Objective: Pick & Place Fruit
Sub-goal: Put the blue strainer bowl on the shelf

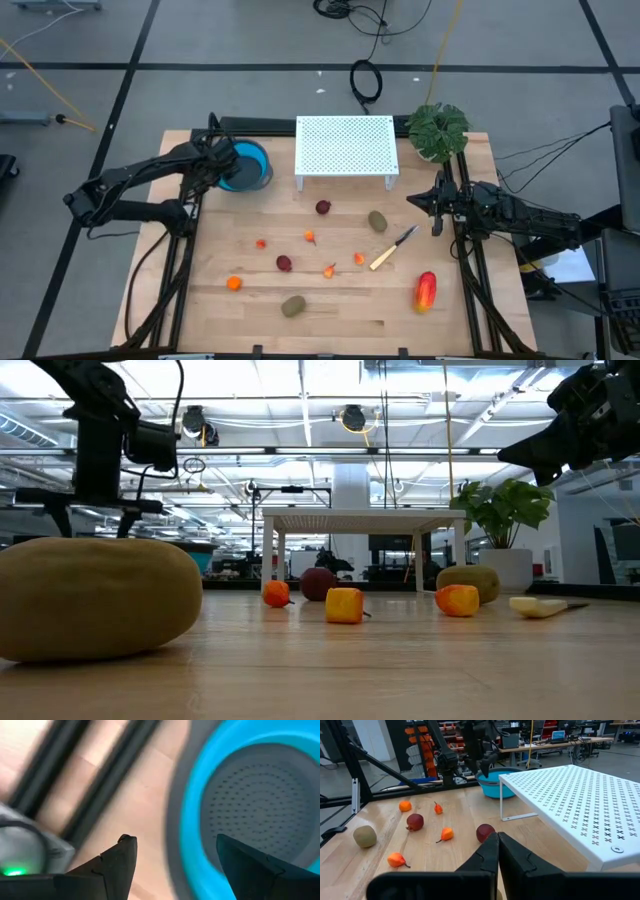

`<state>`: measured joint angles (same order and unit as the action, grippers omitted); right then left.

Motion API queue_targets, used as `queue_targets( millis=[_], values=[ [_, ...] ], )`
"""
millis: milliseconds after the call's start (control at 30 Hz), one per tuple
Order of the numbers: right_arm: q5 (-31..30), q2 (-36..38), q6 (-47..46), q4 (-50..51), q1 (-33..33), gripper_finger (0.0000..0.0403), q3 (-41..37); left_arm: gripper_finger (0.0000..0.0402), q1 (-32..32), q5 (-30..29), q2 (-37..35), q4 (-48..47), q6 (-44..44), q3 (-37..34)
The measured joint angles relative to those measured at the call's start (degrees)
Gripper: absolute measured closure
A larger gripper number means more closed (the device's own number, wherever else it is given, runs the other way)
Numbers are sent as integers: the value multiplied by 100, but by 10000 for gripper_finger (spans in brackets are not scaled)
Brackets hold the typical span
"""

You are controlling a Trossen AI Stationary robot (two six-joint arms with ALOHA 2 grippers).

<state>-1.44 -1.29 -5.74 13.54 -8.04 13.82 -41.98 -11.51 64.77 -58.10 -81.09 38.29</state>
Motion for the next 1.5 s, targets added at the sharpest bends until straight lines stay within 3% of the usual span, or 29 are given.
queue_targets(
  millis=[233, 467, 967, 1500],
  values=[
    [0, 1, 0, 1, 1, 399, 1, 155, -2, 252, 2, 1284, 77, -540],
    [0, 1, 0, 2, 1, 398, 0, 198, -2, 182, 2, 1383, 36, -641],
    [1, -1, 0, 1, 0, 399, 0, 393, -7, -104, -3, 1372, -38, -636],
    [-1, -1, 0, 0, 1, 399, -1, 399, 9, -183, -114, 1342, -15, -522]
  ],
)
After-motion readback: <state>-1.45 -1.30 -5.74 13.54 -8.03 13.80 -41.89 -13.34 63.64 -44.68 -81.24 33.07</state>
